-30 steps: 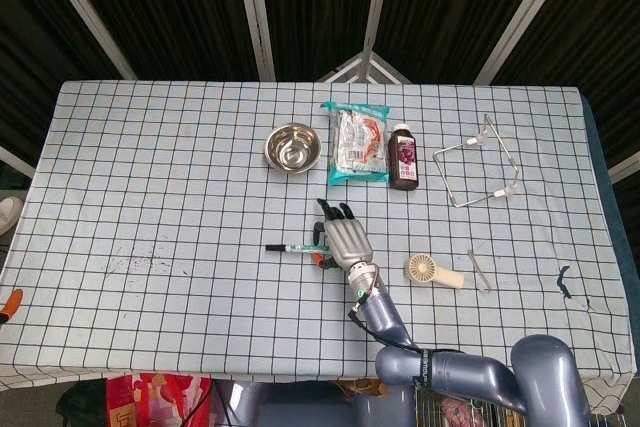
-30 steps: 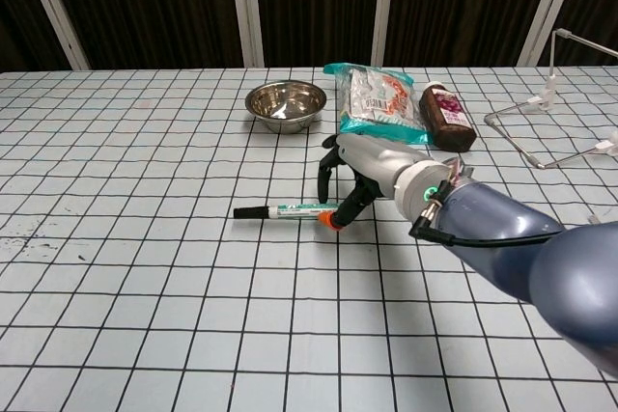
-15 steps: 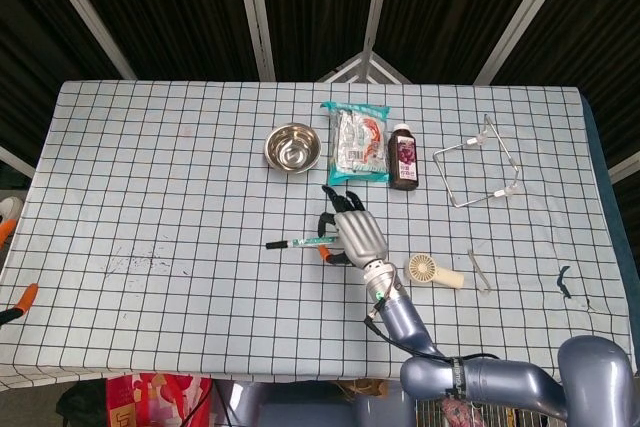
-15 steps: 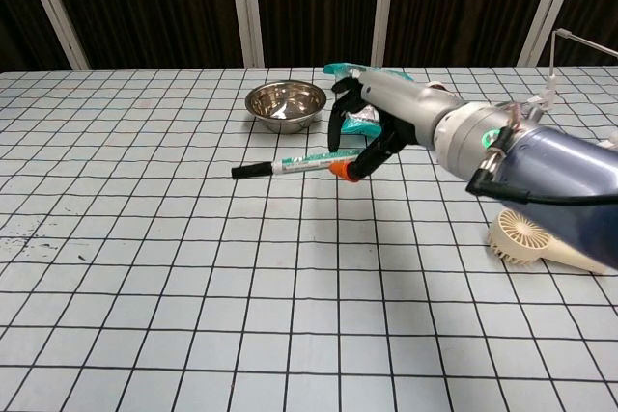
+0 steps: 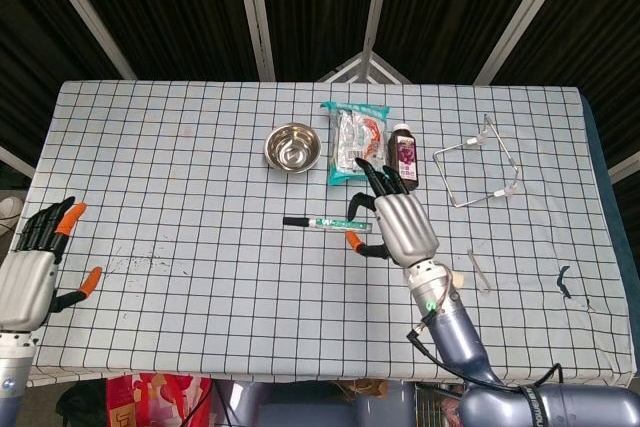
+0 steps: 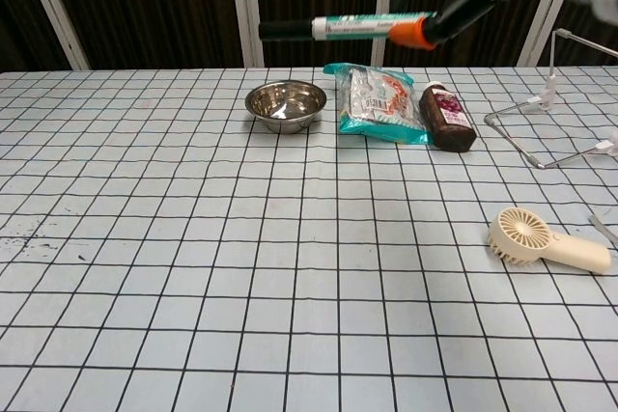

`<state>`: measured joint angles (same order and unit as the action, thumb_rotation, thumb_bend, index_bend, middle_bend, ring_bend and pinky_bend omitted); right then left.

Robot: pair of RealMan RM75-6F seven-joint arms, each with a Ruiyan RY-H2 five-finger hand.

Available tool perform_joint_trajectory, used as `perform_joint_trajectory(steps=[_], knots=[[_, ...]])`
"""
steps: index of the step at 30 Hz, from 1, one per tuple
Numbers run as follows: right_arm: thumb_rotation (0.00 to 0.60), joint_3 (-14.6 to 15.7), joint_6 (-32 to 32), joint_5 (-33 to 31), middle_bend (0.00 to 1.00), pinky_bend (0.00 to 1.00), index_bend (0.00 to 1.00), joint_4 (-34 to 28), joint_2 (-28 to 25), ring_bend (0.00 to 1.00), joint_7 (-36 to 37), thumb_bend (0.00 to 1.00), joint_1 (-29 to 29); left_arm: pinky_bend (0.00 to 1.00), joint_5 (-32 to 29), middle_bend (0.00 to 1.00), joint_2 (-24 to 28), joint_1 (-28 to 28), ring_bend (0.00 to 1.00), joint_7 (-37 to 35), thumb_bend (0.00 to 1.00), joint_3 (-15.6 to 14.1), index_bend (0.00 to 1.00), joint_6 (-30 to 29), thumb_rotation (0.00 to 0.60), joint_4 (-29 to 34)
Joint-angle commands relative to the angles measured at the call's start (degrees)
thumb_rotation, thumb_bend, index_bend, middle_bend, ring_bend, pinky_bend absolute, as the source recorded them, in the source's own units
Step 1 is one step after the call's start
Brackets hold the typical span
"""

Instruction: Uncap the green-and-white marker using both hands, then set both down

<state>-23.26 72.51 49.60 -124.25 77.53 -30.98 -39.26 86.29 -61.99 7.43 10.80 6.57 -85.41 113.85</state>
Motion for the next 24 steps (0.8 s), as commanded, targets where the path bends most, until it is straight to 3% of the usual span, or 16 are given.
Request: perform_joint_trajectory(steps=[1,11,24], knots=[[0.6,-2.6,3.3,-2.2,0.05,0.04,0.69,-9.1,-7.1,0.15,-2.7,0.5,1.5,0.0,1.1,0.06,-3.6,2.2,0.0,3.2,0.45,1.9,0.13,-0.2,0.6,1.9],[0.6,-3.5,2.4,-0.6,0.05,0.04,0.7,-10.7,-9.3,0.15,-2.4,0.5,-1.6,0.0,4.2,0.17,-13.3,7.5,0.0,10.7,0.45,5.8,0.23,-0.5,0.6,5.2],[0.6,-1.8,5.8,-8.1,0.05,0.04,0.7,-10.7,-0.7,0.15,-6.5,0.51,-8.7,0.0,5.2,0.22,-18.4,9.3,0.0,15.6,0.45,6.4,0.33,-1.5,0.6,6.5]])
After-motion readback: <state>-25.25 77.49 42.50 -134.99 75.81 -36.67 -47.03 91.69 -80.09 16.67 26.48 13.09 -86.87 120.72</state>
